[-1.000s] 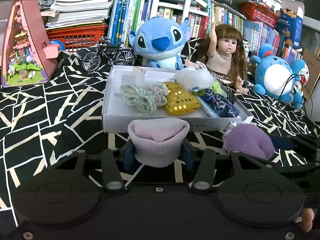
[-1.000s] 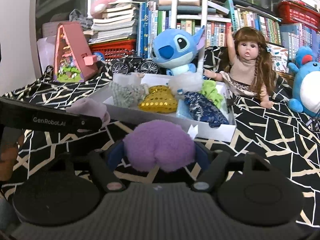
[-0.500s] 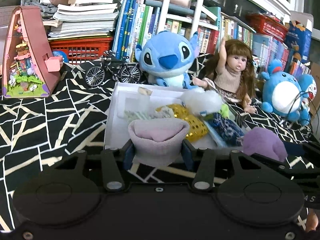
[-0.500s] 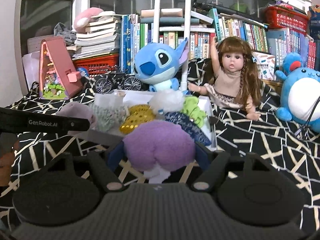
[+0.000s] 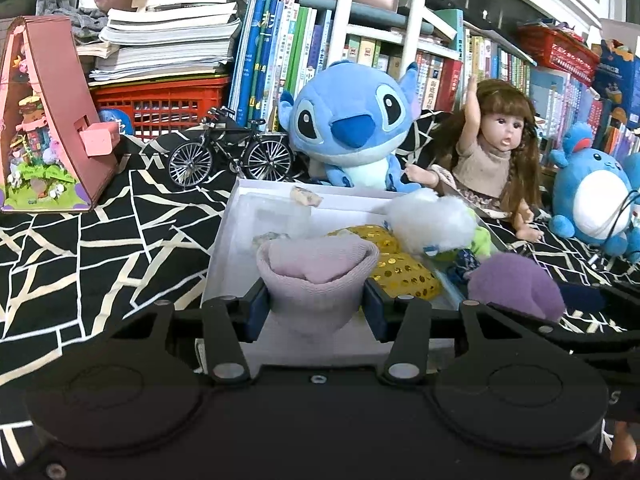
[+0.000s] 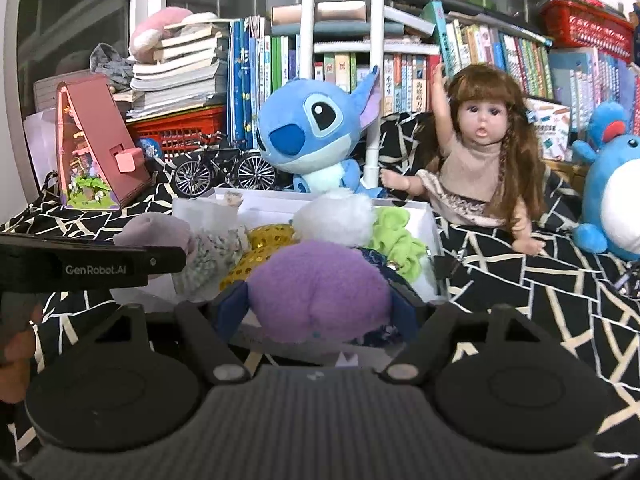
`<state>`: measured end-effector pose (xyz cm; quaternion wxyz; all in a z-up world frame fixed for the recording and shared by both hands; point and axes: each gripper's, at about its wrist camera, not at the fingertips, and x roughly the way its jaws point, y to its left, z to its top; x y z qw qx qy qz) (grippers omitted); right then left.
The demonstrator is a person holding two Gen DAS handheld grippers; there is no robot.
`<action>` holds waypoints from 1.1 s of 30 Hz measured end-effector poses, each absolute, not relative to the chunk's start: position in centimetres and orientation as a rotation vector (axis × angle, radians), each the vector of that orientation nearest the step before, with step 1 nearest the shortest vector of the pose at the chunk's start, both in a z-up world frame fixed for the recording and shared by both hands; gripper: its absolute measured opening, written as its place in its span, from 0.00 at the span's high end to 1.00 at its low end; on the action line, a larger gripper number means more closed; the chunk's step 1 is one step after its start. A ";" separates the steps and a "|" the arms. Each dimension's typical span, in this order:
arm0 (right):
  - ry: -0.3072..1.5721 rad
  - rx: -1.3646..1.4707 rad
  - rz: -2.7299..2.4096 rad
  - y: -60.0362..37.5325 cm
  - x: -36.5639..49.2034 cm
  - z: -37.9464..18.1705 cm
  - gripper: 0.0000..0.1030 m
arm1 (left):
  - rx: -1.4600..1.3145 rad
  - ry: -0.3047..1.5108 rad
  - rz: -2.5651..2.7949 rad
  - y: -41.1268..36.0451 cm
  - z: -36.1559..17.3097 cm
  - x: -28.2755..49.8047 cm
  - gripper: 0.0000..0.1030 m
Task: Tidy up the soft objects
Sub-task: 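Carry the purple piece over the box with the right tool while the left tool carries the cap there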
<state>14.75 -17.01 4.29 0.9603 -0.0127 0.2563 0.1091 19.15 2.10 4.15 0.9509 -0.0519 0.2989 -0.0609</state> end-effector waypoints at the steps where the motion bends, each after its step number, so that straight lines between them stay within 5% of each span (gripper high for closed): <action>1: 0.525 -0.025 0.225 -16.9 15.1 4.2 0.26 | -0.105 0.609 -0.119 2.0 4.1 19.5 0.55; 33: 0.603 -0.002 0.215 -16.4 23.7 1.9 0.25 | -0.035 0.677 -0.003 1.2 1.3 27.1 0.53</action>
